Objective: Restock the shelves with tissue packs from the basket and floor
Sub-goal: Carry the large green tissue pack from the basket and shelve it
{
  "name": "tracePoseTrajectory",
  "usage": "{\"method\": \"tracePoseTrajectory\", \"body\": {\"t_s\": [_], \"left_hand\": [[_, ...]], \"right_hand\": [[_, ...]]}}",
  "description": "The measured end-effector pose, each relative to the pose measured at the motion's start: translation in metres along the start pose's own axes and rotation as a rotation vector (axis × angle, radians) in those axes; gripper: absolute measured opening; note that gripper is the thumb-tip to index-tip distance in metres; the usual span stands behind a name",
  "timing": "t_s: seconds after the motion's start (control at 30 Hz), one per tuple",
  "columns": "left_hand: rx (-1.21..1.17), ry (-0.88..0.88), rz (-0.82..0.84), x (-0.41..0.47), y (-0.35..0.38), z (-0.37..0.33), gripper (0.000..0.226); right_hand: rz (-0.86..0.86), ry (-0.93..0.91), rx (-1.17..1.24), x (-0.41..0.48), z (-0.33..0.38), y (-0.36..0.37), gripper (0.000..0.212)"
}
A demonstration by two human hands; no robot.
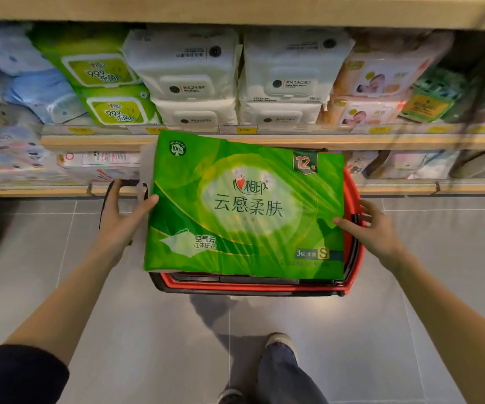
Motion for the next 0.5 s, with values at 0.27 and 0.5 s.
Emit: {"method": "tracePoseTrajectory", "body": {"t_s": [0.27, 0.5], "left_hand": [[-0.125, 0.045, 0.224, -0.01, 0.038, -0.011, 0.092], [-0.098, 0.086, 0.241, 0.0, 0.044, -0.004, 0.103]], "right_hand": [[0.174, 0.015, 0.18, 0.014, -0.009, 0.027, 0.114], [0.178, -0.093, 0.177, 0.031, -0.026, 0.042, 0.122]]}}
Point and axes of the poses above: each hand's wrist, its own x-axis towards the middle knuckle, its own y-axis out of the palm, z = x × y, the point moved 4 cm from there along x, towards the middle knuckle, and after that the axes turned 3 degrees about -z, right-handed, at the moved point
